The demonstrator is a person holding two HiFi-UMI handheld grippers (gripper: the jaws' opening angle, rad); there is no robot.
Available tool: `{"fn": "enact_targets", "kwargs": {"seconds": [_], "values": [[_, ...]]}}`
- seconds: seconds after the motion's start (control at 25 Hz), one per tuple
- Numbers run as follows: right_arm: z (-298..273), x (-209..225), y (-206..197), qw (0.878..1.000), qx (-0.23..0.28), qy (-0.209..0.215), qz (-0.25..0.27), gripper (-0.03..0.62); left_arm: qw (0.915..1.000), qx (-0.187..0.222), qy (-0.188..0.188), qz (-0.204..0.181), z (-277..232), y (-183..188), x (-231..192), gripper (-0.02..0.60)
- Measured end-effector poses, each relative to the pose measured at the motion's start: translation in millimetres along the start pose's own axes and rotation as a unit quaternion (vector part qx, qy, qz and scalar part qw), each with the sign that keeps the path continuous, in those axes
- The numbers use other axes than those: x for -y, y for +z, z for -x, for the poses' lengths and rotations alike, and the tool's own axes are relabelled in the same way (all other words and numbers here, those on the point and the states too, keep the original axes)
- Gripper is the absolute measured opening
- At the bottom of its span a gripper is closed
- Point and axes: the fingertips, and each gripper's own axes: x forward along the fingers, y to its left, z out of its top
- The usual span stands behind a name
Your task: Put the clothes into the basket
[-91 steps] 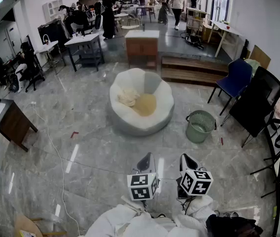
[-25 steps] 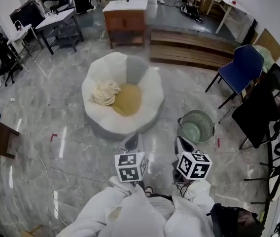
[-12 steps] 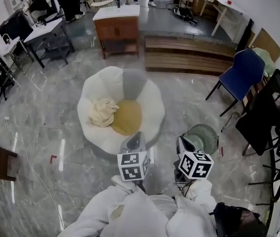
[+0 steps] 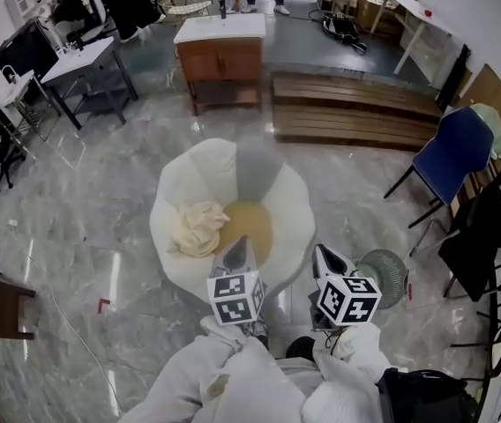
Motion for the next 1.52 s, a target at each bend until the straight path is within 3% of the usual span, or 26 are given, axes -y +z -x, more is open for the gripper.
{"fn": "enact_targets", "kwargs": {"seconds": [0.16, 0.32, 0.6, 0.84, 1.08, 1.52], "values": [[-28.2, -3.2, -5.0, 1.0, -0.027, 0.012, 0.006, 0.023, 0.9988, -0.026, 0.028, 0.031, -16.2, -11.6, -27.0, -0.002], [-63.5, -3.7, -5.5, 0.998, -0.057, 0.036, 0.01, 0.023, 0.9962, -0.044, 0.065, 0.037, -21.8, -18.2, -49.5, -0.002], [-123.3, -7.6, -15.4, 0.99, -0.105, 0.087, 0.035, 0.023, 0.9876, -0.068, 0.124, 0.068, -28.9, -43.8, -75.7, -0.002], [-193.3, -32.1, -75.6, 0.975, -0.172, 0.135, 0.041, 0.023, 0.9744, -0.084, 0.179, 0.107, -35.2, -90.3, -123.1, -0.002], [-258.5, -80.0, -130.7, 0.96, -0.193, 0.188, 0.077, 0.023, 0.9616, -0.103, 0.219, 0.13, -52.0, -147.4, -194.1, -0.002], [-359.4, -100.9, -229.9, 0.951, -0.235, 0.195, 0.053, 0.023, 0.9504, -0.114, 0.246, 0.153, -111.3, -235.9, -299.6, -0.002]]}}
